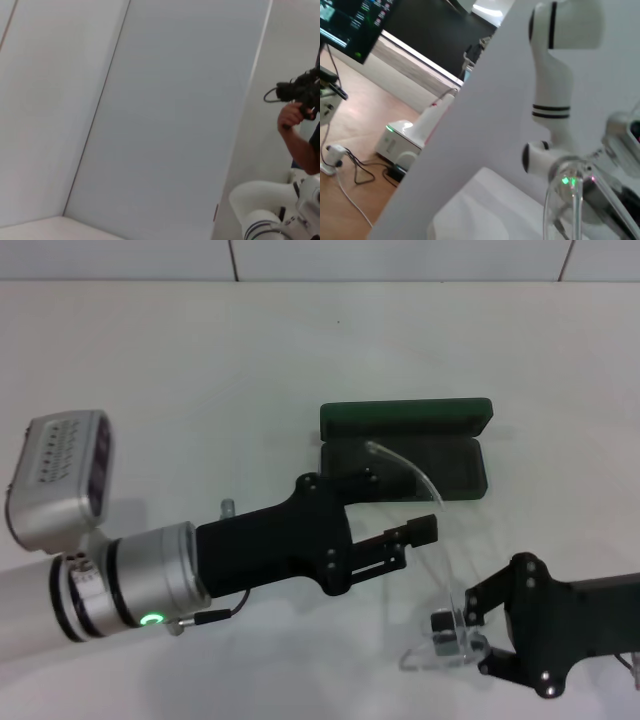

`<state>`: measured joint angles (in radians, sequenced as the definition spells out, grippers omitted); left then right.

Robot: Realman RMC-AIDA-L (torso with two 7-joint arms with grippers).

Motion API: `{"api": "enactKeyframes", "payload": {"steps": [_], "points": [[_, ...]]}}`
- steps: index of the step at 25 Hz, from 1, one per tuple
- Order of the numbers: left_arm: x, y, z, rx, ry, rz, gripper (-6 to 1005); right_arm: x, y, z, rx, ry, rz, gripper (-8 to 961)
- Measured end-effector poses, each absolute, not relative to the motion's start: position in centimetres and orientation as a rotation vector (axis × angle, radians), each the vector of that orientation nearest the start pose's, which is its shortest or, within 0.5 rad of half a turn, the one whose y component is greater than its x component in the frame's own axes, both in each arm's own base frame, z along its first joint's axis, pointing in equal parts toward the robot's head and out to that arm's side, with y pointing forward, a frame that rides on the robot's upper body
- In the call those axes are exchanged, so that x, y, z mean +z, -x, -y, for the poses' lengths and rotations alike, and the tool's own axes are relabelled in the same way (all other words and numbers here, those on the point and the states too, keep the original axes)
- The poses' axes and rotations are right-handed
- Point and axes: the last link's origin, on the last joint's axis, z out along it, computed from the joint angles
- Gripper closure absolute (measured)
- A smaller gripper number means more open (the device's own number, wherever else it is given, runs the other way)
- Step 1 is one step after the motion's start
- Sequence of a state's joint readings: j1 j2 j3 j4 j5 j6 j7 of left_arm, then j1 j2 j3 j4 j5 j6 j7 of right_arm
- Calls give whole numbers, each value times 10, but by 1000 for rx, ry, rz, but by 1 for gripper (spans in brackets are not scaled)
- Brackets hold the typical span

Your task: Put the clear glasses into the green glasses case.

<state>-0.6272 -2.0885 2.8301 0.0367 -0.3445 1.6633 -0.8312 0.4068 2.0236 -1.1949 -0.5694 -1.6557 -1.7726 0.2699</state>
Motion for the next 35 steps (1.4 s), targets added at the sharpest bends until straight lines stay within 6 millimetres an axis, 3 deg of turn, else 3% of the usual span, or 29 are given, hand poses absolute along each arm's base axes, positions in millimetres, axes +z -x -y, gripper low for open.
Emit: {"api": "enactKeyframes", "payload": {"steps": [35], "points": [[-104,199,-255,-1314,2864,426,453,-28,-254,-257,825,2676,901,833]]}}
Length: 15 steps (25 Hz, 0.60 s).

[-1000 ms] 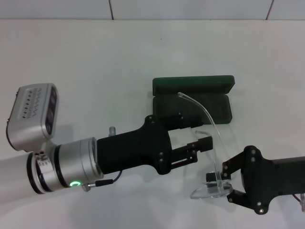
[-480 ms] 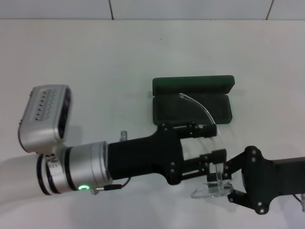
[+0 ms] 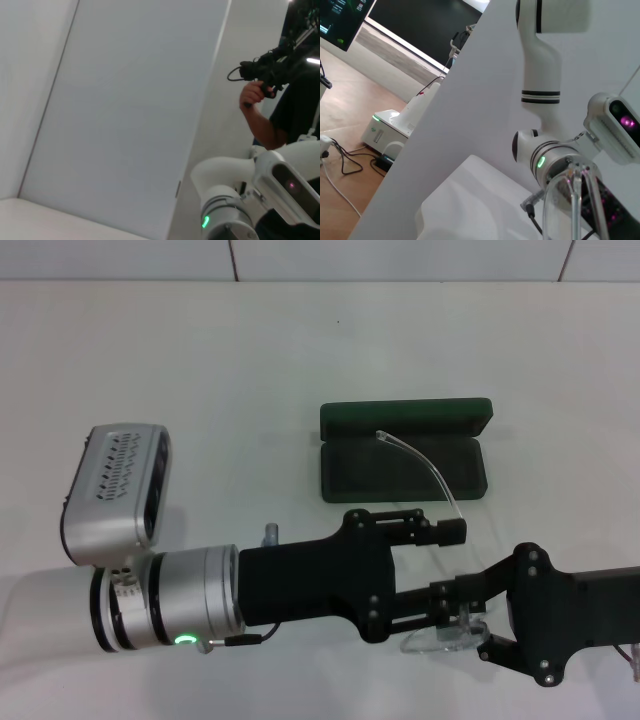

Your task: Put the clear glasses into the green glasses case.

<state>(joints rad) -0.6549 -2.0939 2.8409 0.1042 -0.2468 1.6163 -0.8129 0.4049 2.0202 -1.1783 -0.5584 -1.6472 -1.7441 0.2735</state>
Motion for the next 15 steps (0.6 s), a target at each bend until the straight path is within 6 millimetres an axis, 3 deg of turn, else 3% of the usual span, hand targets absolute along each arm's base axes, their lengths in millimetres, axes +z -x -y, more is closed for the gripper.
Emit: {"api": "enactKeyframes", "payload": {"steps": [7,15], "points": [[-103,203,-255,-1289,2878,414,453,-28,-254,-257,830,2676,901,833],[-92,208,-264,-1348,2715,462,453,-27,-254,-256,836,2679,898,833]]}}
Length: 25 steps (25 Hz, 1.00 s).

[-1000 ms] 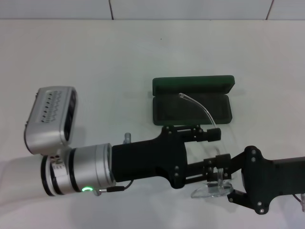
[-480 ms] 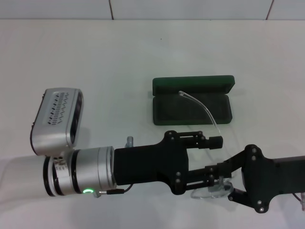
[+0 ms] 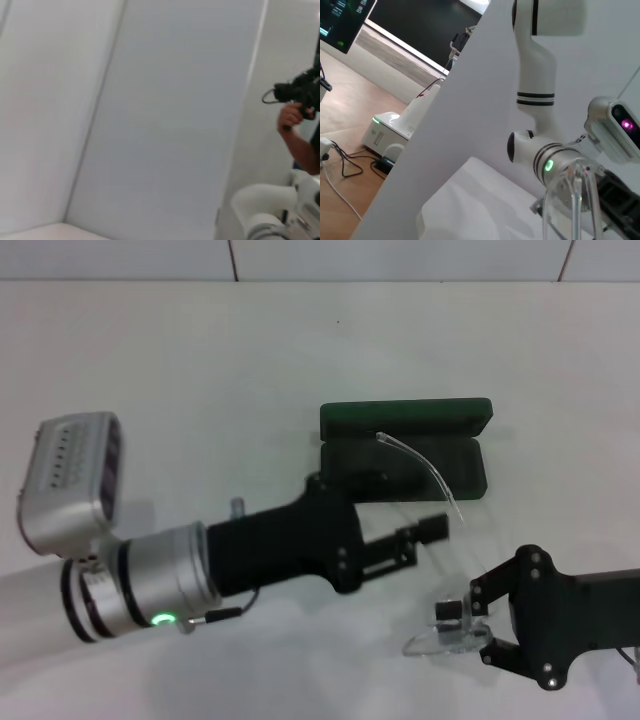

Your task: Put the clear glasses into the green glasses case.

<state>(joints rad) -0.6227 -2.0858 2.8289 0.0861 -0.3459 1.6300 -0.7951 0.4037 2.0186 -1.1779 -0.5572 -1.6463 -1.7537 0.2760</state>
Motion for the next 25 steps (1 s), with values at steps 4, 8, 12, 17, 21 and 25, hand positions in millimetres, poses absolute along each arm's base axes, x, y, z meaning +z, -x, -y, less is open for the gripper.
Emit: {"api": "enactKeyframes", "payload": {"steps": [4,8,12,17,21,25], "points": [[-74,221,-271,-1364,2622,495,453,-24,-253,-250,893,2678,913,833],[-49,250,-281,-1323,2432,599,453,-11,-248,-243,1010,2636,937,833],[-39,266,-282,-1276,2349,652,453,-3,-239,-241,1108,2596,978,833],[-44,261,-292,-1249,2377,691,453,-6,-220,-242,1239,2608,1067,833],[-60,239,-300,-1268,2458,653,453,-14,-203,-251,1307,2708,1050,833],[-67,218,-304,-1313,2530,594,453,-22,-196,-262,1294,2788,931,833]]}}
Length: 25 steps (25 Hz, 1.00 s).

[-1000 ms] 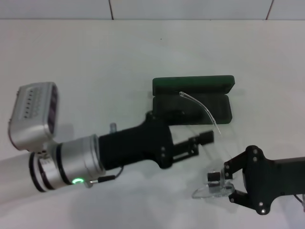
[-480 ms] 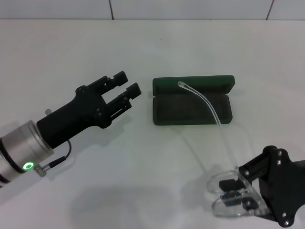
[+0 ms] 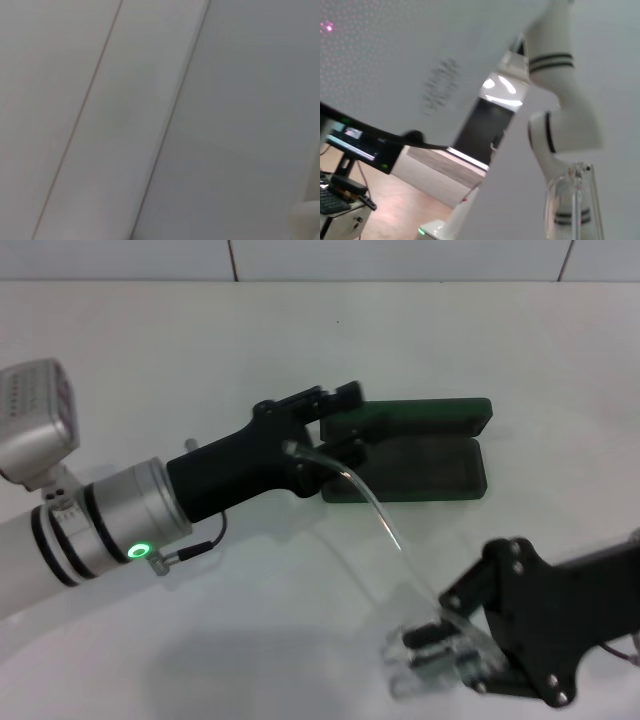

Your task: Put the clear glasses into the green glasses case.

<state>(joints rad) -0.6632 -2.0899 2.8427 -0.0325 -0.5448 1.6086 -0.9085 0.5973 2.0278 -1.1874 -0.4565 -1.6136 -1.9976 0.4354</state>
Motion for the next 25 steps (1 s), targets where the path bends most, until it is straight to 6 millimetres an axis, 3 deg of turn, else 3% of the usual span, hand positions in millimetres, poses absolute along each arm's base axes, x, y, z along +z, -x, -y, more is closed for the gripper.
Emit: {"api": "enactKeyframes", "payload": {"steps": [9,25], "points": [[-67,210,-291,-1369,2601,456,453,-30,-194,-283,1188,2885,582,833],[-66,218,-274,-1399,2584,386,453,-39,-204,-287,1102,2915,424,833]]}}
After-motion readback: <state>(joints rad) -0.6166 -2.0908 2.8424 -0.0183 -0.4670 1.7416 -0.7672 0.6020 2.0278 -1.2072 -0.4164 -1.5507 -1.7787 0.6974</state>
